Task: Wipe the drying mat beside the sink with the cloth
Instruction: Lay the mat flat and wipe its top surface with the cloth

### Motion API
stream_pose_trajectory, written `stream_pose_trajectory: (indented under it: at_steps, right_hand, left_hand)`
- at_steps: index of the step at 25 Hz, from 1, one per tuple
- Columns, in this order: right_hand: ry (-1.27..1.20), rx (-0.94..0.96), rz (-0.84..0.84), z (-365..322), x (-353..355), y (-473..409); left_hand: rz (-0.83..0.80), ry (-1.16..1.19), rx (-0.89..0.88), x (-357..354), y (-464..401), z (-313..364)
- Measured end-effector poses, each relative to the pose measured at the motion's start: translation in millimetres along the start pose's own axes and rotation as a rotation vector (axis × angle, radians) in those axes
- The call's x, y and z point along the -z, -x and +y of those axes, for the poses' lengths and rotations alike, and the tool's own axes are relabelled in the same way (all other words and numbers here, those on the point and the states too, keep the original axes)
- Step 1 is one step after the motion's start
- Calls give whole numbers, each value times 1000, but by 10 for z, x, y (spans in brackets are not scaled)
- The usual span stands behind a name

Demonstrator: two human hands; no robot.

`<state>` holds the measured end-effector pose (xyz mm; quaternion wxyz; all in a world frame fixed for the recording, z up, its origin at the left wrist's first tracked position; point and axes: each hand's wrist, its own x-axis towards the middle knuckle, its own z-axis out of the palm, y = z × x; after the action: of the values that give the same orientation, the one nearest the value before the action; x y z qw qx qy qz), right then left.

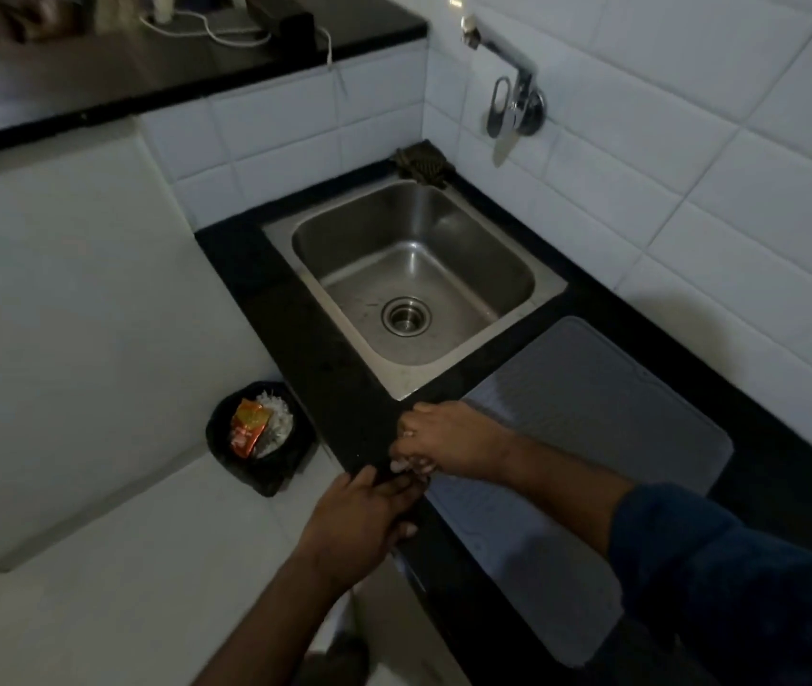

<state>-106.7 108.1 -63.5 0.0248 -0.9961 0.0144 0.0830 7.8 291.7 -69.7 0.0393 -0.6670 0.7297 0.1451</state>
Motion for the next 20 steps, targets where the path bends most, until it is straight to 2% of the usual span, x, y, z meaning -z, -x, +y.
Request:
stream_pose_trajectory:
  at_steps: [3,7,11,17,20]
  right_hand:
    - [72,65,-34,321,76,188]
    - [35,-86,-89,816,186,433]
    - [24,-240,-88,1215,169,595]
    - [102,-269,-148,1562,214,738]
    - [115,-370,-141,1864,206,951]
  left_hand:
    - [22,22,80,32,16,105]
    - [-22,55,155,190,-38,291]
    - [-145,-15,156,249,-82,439]
    - [-210,-61,140,294,-201,440]
    - [-235,-60,169,338,-257,470]
